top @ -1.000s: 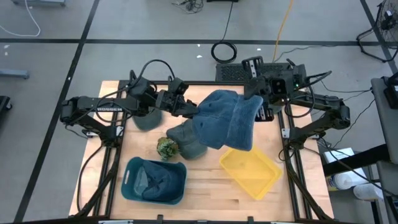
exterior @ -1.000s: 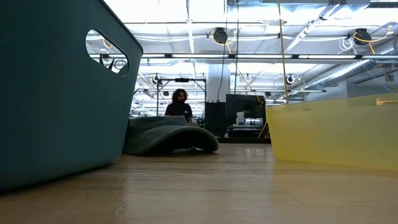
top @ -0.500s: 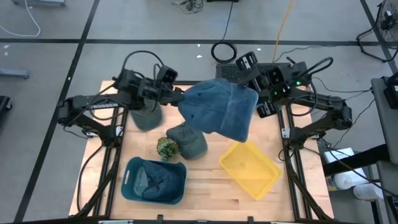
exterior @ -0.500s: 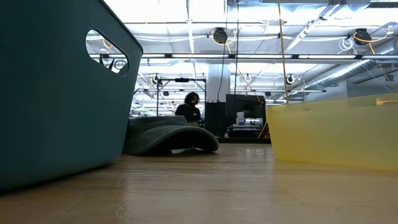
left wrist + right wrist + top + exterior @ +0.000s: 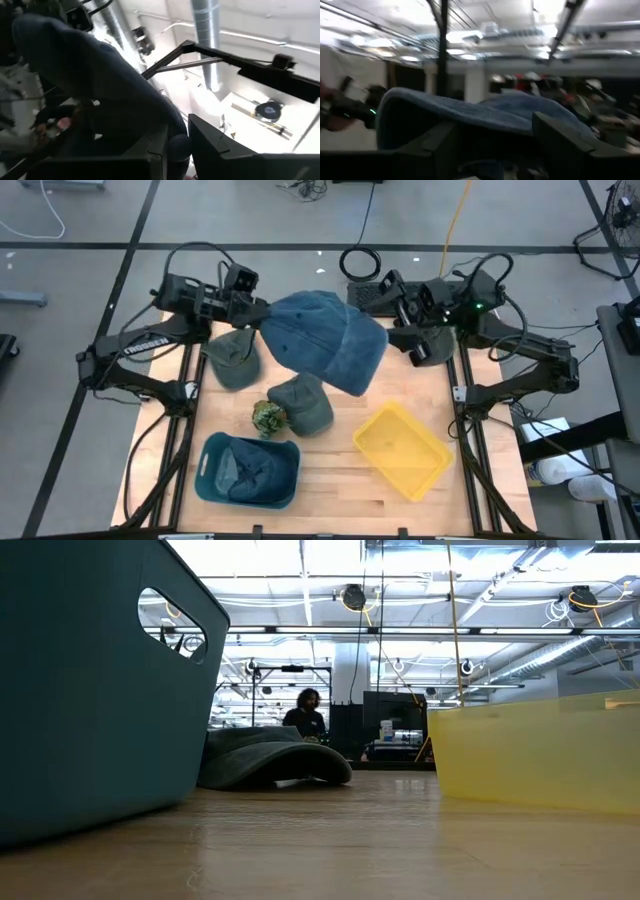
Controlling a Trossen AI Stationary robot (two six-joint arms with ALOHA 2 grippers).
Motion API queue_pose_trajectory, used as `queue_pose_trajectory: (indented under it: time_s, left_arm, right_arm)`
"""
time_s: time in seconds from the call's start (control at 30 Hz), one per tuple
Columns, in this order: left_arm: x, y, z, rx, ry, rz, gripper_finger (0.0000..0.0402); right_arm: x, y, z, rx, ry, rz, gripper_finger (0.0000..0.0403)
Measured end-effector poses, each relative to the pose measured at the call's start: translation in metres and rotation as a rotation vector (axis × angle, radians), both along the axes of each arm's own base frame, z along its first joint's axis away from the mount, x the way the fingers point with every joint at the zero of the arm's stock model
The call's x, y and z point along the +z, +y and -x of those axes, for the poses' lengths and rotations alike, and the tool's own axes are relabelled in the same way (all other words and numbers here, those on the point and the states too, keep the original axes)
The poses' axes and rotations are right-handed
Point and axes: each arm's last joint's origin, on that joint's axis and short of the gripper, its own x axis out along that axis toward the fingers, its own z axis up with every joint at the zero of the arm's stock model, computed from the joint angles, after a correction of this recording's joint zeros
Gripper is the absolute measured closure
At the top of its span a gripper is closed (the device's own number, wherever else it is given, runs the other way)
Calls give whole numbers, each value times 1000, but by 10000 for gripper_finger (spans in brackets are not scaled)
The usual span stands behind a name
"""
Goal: Pick & Place hat
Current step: Put the blue cap into the blue bin
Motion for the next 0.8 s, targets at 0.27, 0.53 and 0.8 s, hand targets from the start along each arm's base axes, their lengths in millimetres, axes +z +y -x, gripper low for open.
queue_pose_trajectory:
  time_s: [0.27,0.53,0.8]
  left_arm:
    - [1,-1,22,-3,171,30,344]
    - [-4,-9,55,145,336,63,344]
    - [-13,-28,88,329,468,81,344]
  right_arm:
    - [6,2,30,-251,41,-3,178]
    - [6,1,52,-472,102,-52,178]
    - [-2,-5,46,-658,166,46,179]
